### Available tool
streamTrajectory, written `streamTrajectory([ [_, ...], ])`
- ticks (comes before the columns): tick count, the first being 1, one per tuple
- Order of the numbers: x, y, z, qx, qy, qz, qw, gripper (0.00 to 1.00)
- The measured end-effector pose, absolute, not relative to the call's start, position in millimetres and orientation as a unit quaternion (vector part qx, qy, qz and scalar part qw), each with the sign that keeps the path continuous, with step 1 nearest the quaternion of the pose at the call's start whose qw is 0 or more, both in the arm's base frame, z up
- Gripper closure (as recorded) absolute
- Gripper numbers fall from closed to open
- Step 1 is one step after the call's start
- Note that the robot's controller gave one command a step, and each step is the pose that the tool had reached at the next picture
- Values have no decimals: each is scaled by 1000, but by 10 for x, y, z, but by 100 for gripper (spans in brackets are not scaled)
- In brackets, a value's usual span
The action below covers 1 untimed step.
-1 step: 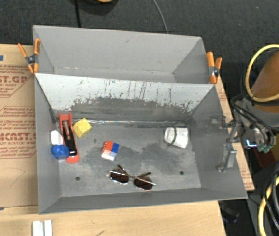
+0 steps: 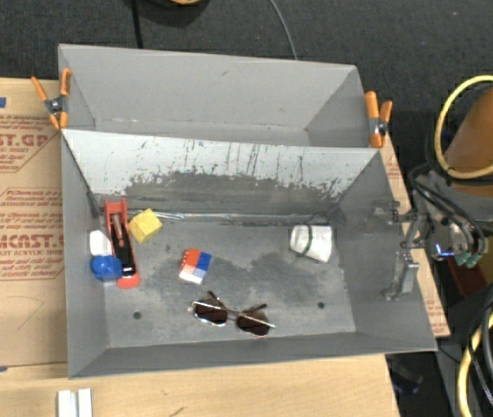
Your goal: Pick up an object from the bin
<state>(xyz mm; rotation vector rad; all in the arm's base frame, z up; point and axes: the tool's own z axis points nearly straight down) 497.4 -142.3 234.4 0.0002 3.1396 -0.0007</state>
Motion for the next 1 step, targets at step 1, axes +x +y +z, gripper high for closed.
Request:
streamTrajectory([
  [1, 5148, -1346, 1849, 57, 998, 0, 2, 0],
])
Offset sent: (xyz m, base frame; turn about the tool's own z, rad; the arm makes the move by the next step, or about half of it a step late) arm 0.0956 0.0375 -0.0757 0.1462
